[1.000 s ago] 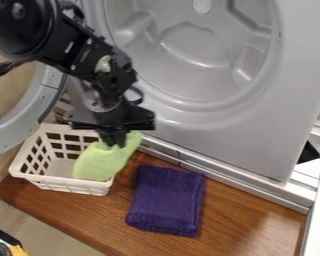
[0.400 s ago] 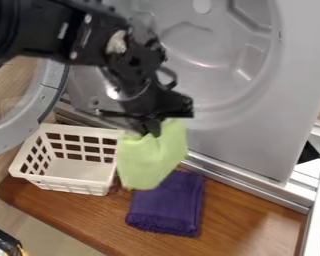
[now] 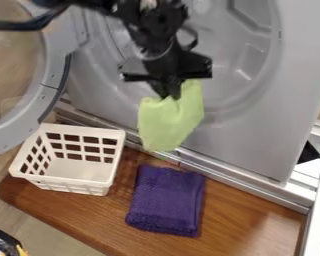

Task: Take green cloth out of the basket and hold it in front of the dryer

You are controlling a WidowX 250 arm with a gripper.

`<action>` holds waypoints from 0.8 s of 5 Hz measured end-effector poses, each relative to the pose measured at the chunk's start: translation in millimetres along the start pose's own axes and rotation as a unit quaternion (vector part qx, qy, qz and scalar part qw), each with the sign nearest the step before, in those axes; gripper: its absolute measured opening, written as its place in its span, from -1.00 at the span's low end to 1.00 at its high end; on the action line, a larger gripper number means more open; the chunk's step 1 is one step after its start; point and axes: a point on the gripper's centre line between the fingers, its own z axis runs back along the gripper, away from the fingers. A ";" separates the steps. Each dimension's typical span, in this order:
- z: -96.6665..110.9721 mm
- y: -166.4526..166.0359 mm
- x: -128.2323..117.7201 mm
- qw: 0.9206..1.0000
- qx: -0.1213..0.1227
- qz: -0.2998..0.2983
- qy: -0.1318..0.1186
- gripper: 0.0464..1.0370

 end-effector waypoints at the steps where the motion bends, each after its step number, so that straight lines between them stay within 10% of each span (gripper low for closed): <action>1: -16.9 -2.0 18.3 1.000 -0.001 0.004 0.001 -0.98; 4: -59.6 -6.4 67.4 1.000 0.007 -0.002 -0.026 -0.98</action>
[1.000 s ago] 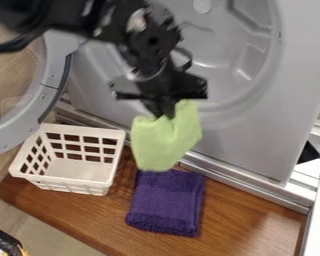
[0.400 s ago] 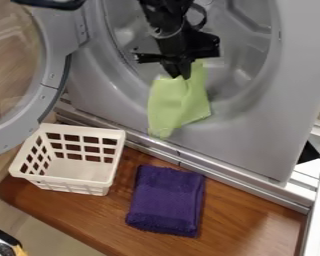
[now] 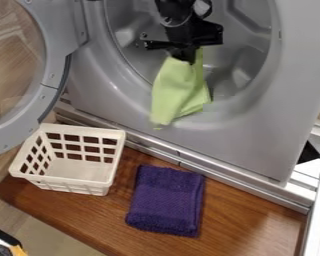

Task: Take green cloth out of the basket and hold it in front of the dryer

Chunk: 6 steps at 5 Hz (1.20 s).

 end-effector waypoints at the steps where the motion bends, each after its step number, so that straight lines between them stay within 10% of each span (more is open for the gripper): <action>1: -12.5 -5.3 9.9 1.000 -0.002 -0.008 -0.003 -0.98; 4: -32.7 -8.4 23.2 1.000 0.006 -0.009 0.005 -0.67; 6: -36.1 0.6 12.8 1.000 0.022 0.005 0.017 0.48</action>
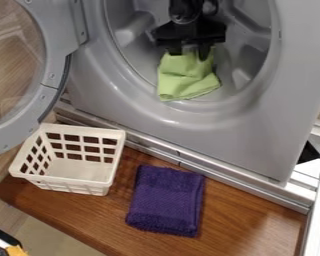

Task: Take green cloth out of the basket and hold it in front of the dryer

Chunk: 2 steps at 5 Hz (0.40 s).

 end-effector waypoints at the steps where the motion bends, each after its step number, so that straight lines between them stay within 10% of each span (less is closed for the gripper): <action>1: 0.6 -0.3 -5.7 1.000 0.004 -0.005 0.003 0.93; 2: 8.1 -0.3 -6.2 1.000 0.002 -0.004 -0.004 0.94</action>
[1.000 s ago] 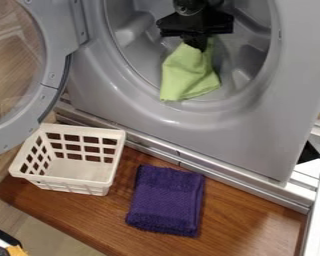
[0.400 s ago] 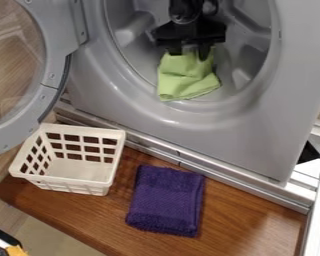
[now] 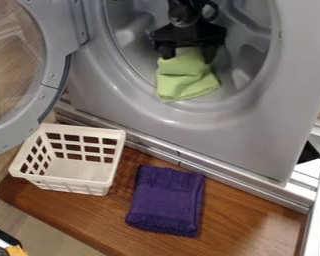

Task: Take green cloth out of the basket and hold it in front of the dryer

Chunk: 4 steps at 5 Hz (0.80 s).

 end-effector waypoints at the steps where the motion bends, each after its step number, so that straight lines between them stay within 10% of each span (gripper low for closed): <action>1: 5.5 -1.8 -2.4 1.000 -0.012 0.002 -0.003 0.93; 4: 52.2 19.7 -25.3 0.999 0.001 0.004 -0.042 0.93</action>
